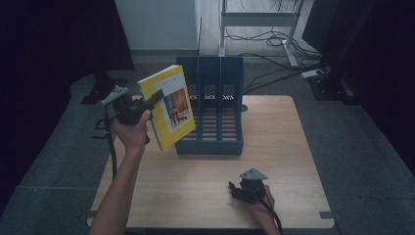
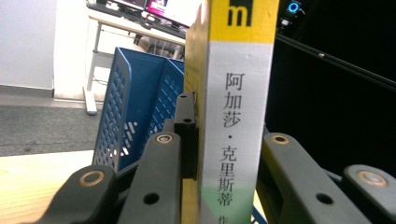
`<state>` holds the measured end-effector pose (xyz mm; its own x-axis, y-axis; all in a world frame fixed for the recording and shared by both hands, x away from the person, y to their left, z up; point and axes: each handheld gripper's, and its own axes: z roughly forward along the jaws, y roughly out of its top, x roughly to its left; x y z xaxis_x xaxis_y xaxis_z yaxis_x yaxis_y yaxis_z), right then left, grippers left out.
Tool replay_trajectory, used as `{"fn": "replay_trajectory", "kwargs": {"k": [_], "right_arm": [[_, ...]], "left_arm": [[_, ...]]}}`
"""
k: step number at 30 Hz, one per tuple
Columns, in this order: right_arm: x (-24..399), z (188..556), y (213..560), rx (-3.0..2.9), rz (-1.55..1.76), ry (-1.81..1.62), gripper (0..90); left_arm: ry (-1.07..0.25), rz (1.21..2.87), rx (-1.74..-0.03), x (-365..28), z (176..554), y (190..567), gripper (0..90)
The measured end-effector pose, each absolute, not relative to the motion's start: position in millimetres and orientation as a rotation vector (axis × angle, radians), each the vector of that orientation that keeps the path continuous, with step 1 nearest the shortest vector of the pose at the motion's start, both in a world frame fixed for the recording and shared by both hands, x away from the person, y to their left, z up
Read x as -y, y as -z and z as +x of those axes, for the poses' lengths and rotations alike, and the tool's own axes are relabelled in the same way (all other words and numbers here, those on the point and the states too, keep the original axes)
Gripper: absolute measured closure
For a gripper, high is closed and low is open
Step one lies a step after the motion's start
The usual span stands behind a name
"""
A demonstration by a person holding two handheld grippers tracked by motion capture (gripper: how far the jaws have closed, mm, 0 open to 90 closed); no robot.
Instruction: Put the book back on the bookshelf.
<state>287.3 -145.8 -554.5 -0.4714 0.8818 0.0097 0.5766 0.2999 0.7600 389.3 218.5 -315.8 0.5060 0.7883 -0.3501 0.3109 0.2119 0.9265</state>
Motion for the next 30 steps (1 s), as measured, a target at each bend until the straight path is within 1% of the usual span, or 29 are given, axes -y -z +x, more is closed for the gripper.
{"fn": "replay_trajectory", "kwargs": {"k": [16,30], "right_arm": [[146,287,555,-2.159,1.303,-1.004,29.2],[146,287,555,-2.155,1.307,-1.002,29.1]], "left_arm": [[-0.446,1.385,-1.096,-205,417,325,75.6],[-0.485,1.411,-1.122,-193,432,327,75.6]]}}
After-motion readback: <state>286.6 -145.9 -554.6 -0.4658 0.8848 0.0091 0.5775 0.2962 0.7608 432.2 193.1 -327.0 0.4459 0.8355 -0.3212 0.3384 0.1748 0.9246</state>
